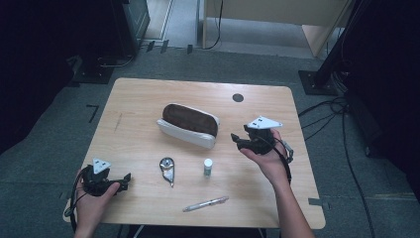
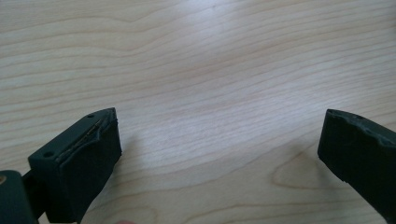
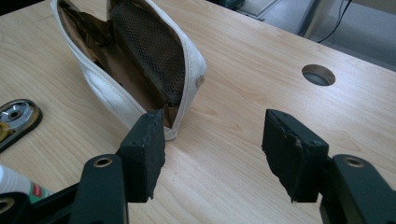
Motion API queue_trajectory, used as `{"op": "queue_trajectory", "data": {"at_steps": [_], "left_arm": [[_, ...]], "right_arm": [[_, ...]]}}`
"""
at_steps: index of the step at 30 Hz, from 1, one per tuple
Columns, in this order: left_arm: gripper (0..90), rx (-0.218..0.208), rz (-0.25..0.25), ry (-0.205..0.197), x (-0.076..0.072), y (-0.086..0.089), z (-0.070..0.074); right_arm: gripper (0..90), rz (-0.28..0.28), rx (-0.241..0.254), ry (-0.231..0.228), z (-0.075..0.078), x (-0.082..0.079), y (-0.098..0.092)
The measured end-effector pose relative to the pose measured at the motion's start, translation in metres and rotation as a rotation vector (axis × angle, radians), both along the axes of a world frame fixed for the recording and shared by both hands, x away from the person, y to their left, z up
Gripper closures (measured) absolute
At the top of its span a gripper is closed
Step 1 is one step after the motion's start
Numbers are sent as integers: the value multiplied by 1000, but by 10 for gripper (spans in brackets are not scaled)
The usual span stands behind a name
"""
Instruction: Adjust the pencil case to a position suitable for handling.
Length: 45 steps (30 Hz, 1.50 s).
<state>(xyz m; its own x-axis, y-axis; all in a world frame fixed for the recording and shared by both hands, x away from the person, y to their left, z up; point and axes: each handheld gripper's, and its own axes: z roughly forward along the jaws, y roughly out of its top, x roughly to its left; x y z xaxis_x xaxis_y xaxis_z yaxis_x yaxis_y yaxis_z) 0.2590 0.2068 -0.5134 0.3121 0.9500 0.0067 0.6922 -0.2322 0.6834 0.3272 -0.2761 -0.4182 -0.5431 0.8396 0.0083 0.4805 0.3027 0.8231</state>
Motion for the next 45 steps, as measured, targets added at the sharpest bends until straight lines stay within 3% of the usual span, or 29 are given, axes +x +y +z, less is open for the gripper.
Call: {"op": "queue_trajectory", "data": {"at_steps": [12,20,27,38,45], "left_arm": [[0,-9,-54,-33,7,-14,11],[0,-16,-80,-35,11,-20,7],[0,14,-84,-18,11,-20,0],[0,27,-87,-14,11,-20,-5],[0,7,-86,-1,13,-17,-5]], "right_arm": [[426,56,41,26,-6,20,12],[407,91,50,28,-9,35,21],[406,118,61,29,-15,50,30],[398,139,78,47,-25,71,42],[389,136,101,59,-37,83,48]]}}
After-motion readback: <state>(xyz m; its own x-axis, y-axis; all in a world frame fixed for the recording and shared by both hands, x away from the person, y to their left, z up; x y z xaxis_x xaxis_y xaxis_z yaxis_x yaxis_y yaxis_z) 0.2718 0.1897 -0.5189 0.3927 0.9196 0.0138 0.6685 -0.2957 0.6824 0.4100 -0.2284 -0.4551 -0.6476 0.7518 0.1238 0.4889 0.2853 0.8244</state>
